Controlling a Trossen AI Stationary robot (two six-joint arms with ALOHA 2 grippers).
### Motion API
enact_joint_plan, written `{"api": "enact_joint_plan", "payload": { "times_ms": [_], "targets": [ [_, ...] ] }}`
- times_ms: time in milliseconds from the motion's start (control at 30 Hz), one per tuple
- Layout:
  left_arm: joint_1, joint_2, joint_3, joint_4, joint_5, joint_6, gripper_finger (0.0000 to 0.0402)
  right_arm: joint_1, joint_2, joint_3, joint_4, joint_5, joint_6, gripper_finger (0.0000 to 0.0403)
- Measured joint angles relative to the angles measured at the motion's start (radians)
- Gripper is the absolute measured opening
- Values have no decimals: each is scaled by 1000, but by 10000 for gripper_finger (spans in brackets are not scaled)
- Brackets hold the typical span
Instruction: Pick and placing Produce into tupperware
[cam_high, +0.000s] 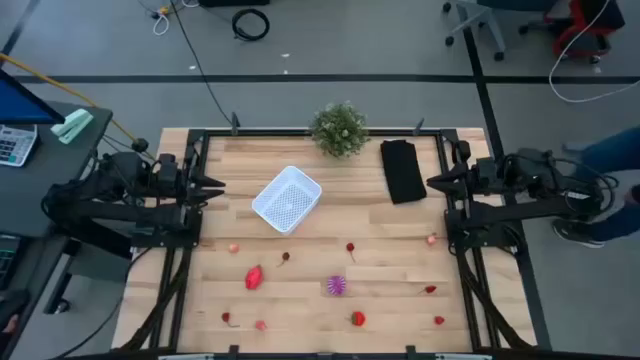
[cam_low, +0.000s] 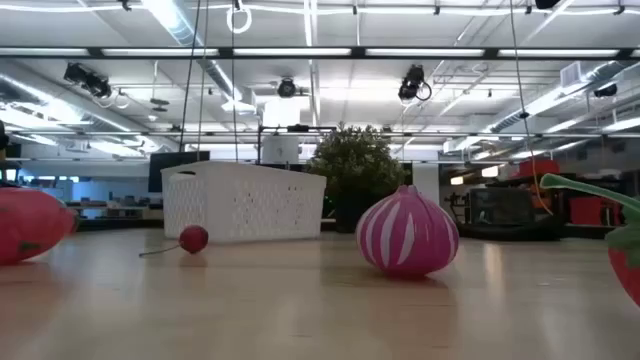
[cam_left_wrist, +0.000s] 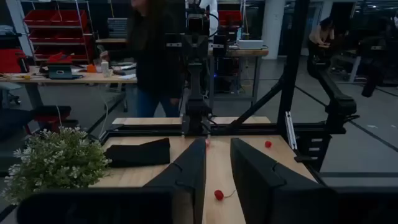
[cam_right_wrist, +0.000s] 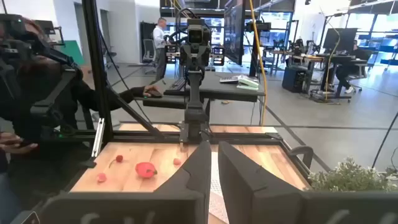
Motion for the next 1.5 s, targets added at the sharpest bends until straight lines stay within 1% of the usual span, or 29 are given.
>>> {"api": "enact_joint_plan", "payload": {
  "times_ms": [200, 600, 933, 1267, 1500],
  "targets": [
    [0, 0, 0, 0, 0, 0, 74, 0, 0, 0, 0, 0, 0, 39],
    [0, 0, 0, 0, 0, 0, 84, 0, 0, 0, 0, 0, 0, 39],
    [0, 0, 0, 0, 0, 0, 76, 0, 0, 0, 0, 0, 0, 39],
    [0, 0, 0, 0, 0, 0, 84, 0, 0, 0, 0, 0, 0, 39],
    [0, 0, 0, 0, 0, -1, 77, 0, 0, 0, 0, 0, 0, 39]
  ]
}}
